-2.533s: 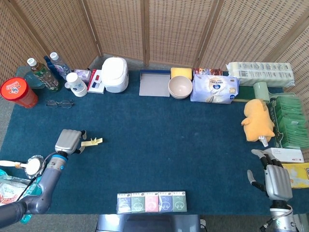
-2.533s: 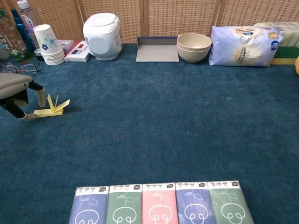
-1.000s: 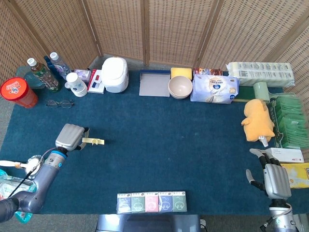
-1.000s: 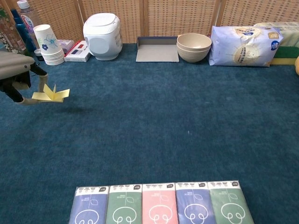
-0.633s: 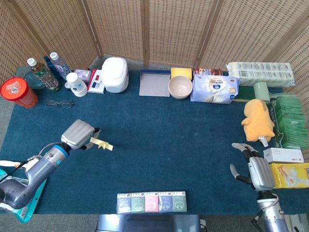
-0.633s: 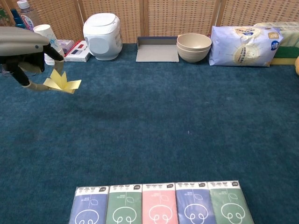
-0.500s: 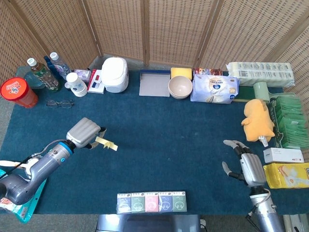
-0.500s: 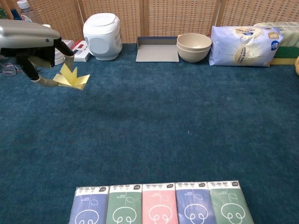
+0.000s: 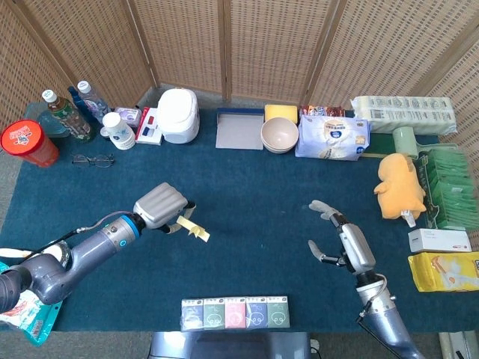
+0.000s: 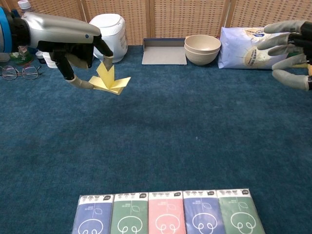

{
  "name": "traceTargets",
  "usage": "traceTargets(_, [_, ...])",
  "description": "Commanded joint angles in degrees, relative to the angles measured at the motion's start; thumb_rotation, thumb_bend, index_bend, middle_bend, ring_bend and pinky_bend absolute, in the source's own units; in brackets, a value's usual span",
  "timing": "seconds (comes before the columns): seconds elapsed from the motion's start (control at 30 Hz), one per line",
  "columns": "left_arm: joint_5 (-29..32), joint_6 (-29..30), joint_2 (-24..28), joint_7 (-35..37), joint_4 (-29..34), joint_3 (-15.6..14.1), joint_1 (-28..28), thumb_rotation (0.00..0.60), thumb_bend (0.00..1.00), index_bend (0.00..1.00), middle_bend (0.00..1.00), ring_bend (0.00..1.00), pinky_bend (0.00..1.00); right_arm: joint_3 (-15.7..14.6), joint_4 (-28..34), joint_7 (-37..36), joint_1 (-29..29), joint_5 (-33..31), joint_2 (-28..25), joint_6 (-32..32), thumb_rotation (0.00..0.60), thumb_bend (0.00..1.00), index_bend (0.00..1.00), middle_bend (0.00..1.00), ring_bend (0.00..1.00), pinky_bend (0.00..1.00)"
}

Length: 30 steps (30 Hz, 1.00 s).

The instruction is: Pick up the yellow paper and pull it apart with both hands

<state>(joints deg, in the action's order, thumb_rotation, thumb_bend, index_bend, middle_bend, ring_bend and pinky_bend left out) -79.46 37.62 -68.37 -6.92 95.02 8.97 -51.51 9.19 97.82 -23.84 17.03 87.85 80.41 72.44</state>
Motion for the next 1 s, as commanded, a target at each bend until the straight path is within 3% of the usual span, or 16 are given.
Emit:
traceTargets(0.03, [0.94, -2.47, -1.21, 0.66, 0.47, 1.08, -2.63, 0.6, 0.37, 0.64, 1.0, 1.0, 1.0, 0.23, -1.35, -4.4, 1.86, 1.5, 1.42, -0.55, 0.6, 0.4, 0.1, 0.21, 0.15, 0.25])
traceTargets(0.33, [6.31, -7.4, -1.88, -0.02, 1.56, 2.92, -8.18, 0.6, 0.37, 0.64, 1.0, 1.0, 1.0, -0.44, -2.27, -5.45, 3.23, 3.03, 2.08, 0.52, 0.6, 0.41, 0.11, 0.28, 0.2, 0.3])
traceTargets(0.43, [8.2, -8.37, -1.99, -0.98, 1.74, 3.11, -9.88, 0.6, 0.37, 0.64, 1.0, 1.0, 1.0, -0.39, -3.33, -5.41, 3.89, 3.52, 3.05, 1.03, 0.6, 0.42, 0.13, 0.39, 0.33, 0.41])
traceTargets(0.6, [11.28, -10.11, -1.39, -2.6, 1.85, 3.05, -12.64, 0.6, 0.37, 0.64, 1.0, 1.0, 1.0, -0.4, -6.68, -5.03, 4.84, 4.46, 5.49, 2.33, 0.6, 0.42, 0.19, 0.67, 0.66, 0.68])
traceTargets(0.7, [13.12, -10.72, -0.96, -3.09, 1.79, 2.74, -13.99, 0.6, 0.37, 0.64, 1.0, 1.0, 1.0, -0.14, -8.64, -3.95, 5.17, 4.03, 6.99, 3.1, 0.6, 0.4, 0.23, 0.78, 0.8, 0.79])
traceTargets(0.9, [15.87, -11.05, -1.13, -3.4, 1.07, 1.97, -15.86, 0.6, 0.37, 0.64, 1.0, 1.0, 1.0, 0.1, -10.37, -2.06, 6.18, 3.37, 9.05, 3.28, 0.6, 0.33, 0.26, 0.88, 0.95, 0.97])
traceTargets(1.0, [16.63, -11.07, -1.12, -3.4, 0.99, 1.62, -16.49, 0.6, 0.37, 0.64, 1.0, 1.0, 1.0, -0.01, -10.45, -1.84, 6.64, 3.19, 9.73, 3.1, 0.6, 0.32, 0.27, 0.92, 0.99, 1.0])
